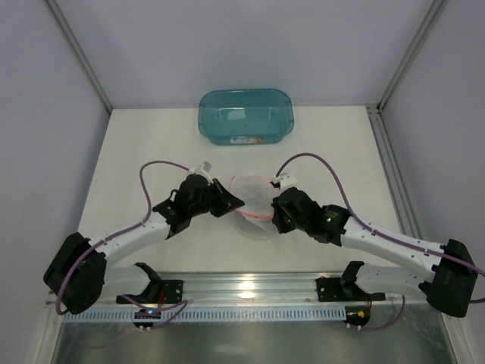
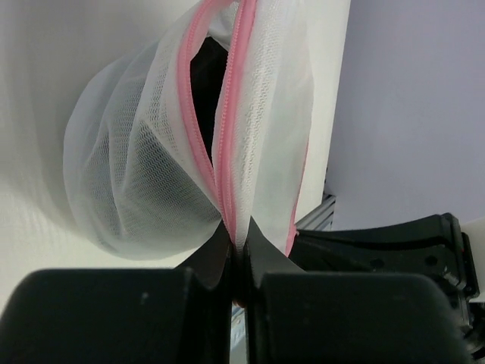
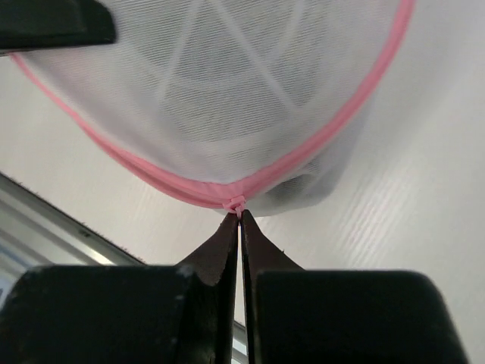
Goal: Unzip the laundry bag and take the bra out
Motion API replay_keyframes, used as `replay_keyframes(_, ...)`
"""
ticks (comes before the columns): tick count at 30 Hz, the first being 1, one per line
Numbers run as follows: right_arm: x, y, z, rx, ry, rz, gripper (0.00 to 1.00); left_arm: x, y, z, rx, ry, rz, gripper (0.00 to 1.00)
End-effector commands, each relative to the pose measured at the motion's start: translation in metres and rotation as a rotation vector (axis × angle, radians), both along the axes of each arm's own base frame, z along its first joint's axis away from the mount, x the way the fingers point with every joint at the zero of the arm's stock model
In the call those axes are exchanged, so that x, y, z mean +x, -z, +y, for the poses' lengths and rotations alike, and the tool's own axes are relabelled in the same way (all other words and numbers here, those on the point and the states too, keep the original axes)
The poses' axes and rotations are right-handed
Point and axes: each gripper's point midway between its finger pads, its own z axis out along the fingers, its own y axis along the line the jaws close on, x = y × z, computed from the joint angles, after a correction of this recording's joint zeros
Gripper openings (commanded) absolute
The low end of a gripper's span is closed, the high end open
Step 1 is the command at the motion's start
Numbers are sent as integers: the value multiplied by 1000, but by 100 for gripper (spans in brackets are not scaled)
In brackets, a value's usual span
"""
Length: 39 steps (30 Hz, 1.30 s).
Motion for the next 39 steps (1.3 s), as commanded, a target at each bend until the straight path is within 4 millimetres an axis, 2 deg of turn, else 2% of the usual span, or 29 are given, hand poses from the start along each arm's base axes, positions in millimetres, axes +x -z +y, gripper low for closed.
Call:
replay_keyframes(1,11,-9,-37,-132,136,-64,4,-4,-7,4,68,98,-41,0)
replay_keyframes(5,25,-7,-55,-232,218,-113,4,-11,-10,-7,76,218,-56,0)
replay_keyframes(10,44,1,-65,-361,286,-155,4,-19,-3,-13,118,339,-48,0)
replay_keyframes(15,64,-6,-79,-450,379,-232,4,-25,-4,-14,140,407,-53,0)
replay_keyframes(24,88,-26,-90,-456,488,-330,4,-26,-9,-13,162,441,-77,1)
replay_keyframes(26,90,-26,-92,-467,488,-334,4,-23,-14,-11,164,411,-85,20)
replay_keyframes(27,91,-26,-93,-471,493,-336,4,-21,-15,-10,170,393,-92,55)
replay_keyframes(28,93,-27,-96,-471,503,-336,4,-15,-18,-2,197,335,-110,68)
replay_keyframes(30,95,-26,-96,-470,502,-339,4,-10,-24,7,219,266,-120,87)
replay_keyframes(31,95,-25,-98,-476,498,-339,4,-7,-31,19,243,203,-146,91)
replay_keyframes(33,97,-26,-97,-473,494,-347,4,-7,-41,28,238,144,-158,96)
replay_keyframes(34,97,-24,-98,-480,491,-347,4,-8,-42,34,242,112,-162,96)
replay_keyframes(35,98,-26,-100,-493,493,-356,4,-7,-53,45,235,51,-181,97)
replay_keyframes(39,101,-28,-107,-538,511,-376,4,-14,-64,73,210,-89,-205,98)
